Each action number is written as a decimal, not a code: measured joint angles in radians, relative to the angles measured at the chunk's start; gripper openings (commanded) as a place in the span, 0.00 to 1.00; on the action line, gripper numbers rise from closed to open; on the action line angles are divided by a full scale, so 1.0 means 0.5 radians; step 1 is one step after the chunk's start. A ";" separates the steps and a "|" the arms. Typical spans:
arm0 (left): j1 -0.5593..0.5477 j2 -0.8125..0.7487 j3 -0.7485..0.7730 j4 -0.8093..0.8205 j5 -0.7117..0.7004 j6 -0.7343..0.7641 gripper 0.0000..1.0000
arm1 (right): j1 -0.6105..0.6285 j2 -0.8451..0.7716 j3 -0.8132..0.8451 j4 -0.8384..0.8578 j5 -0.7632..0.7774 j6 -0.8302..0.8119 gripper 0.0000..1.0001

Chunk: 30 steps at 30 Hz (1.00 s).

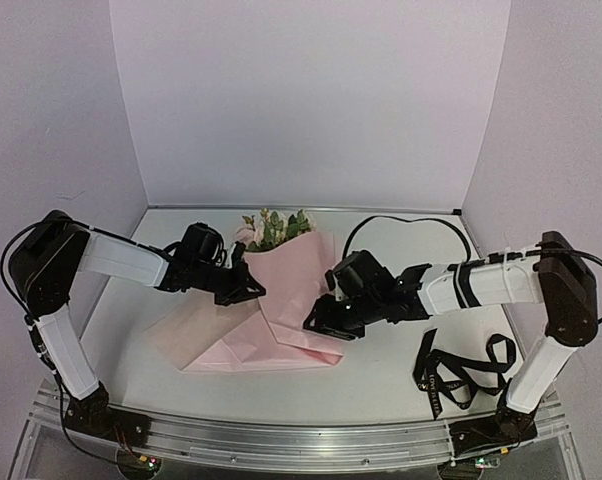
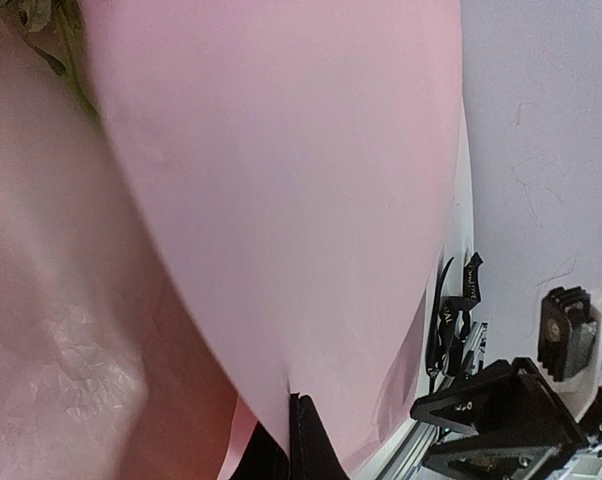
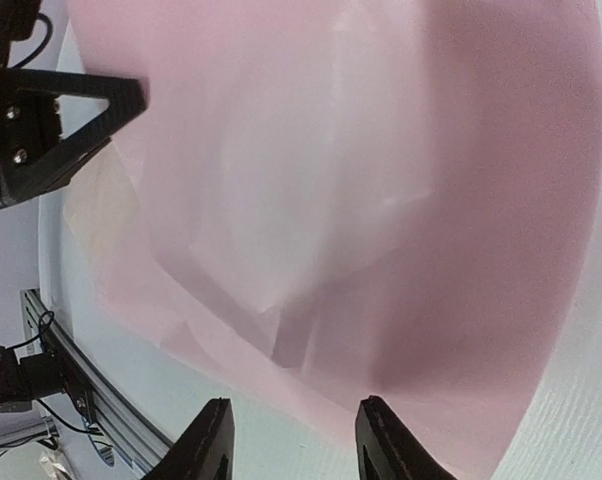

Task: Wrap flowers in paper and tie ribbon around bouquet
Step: Fold the one-fourth-folded wrapping paper at the center of the board.

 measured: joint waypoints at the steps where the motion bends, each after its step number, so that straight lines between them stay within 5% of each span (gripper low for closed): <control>1: 0.000 0.000 -0.004 0.000 0.000 -0.004 0.00 | -0.027 -0.002 -0.046 0.039 -0.033 0.013 0.38; 19: -0.111 0.020 -0.081 -0.135 -0.183 0.012 0.00 | -0.129 0.021 -0.459 0.428 -0.213 0.228 0.38; 30: -0.114 0.208 0.201 -0.221 -0.218 0.174 0.04 | -0.204 0.019 -0.498 0.508 -0.237 0.266 0.42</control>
